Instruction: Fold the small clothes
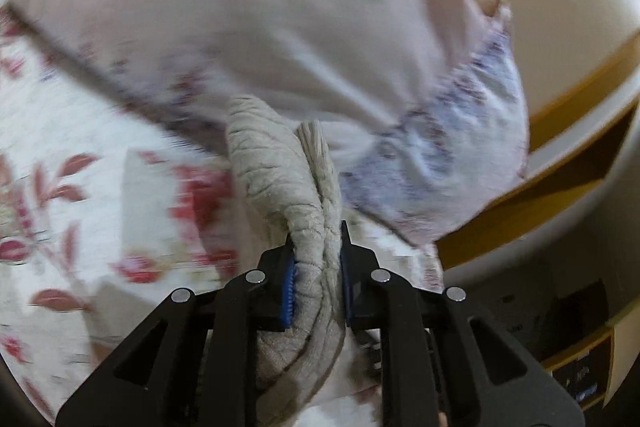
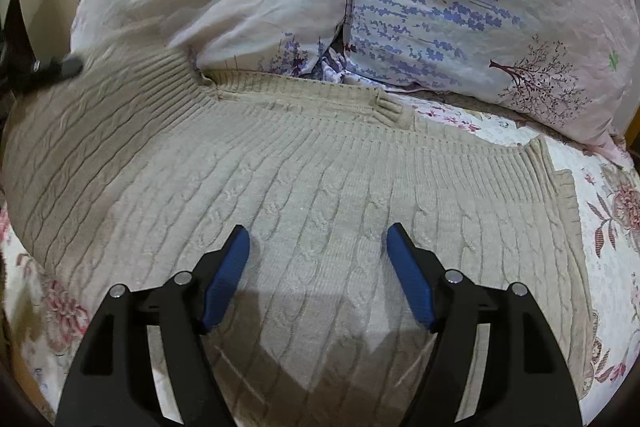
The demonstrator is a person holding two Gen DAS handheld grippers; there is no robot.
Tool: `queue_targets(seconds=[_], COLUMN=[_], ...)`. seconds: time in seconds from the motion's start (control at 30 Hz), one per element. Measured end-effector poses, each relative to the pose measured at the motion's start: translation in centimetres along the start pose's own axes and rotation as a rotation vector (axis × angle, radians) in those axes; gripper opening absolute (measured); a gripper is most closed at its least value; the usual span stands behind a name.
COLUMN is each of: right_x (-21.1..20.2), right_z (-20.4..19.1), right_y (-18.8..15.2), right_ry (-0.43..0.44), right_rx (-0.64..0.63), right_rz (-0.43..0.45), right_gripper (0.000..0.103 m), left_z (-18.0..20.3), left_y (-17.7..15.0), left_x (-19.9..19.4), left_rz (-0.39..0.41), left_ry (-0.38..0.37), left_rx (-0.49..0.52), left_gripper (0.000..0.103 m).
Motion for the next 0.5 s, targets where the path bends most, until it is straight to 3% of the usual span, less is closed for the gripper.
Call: queue_targets(seconds=[0.13, 0.27, 0.43, 0.5], right_x=[-2.3, -4.9, -7.4, -8.2], right_z=[1.8, 5.8, 11.6, 14.1], right_y=[0.2, 0.3, -0.1, -0.5], right_ry=[0.014, 0.018, -0.041, -0.059], right_rx=[0.035, 0.127, 0.233, 0.298], right_rz=[0.049, 0.089, 0.141, 0.145], right_gripper=[0.078, 0.078, 0.078, 0.079], left_z=[4.7, 8.1, 11.3, 12.9], left_y=[0.3, -1.1, -5.6, -7.6], left_x=[2.6, 6.2, 12.9, 15.5], left_rz=[-0.012, -0.049, -0.168, -0.247], left_ry=[-0.061, -0.127, -0.165, -0.255], left_rx=[0.058, 0.055, 0.052, 0.047], left_gripper=[0.016, 0.016, 0.014, 0.008])
Point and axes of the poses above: each gripper's, at about its wrist camera, not at the fingertips, and x roughly the way its jaws point, z to its right, y to its top, the point moved 6 cm from there along x, roughly the way its jaws point, and after that the axes turned 13 degrees about x, right-handed, at the moved point
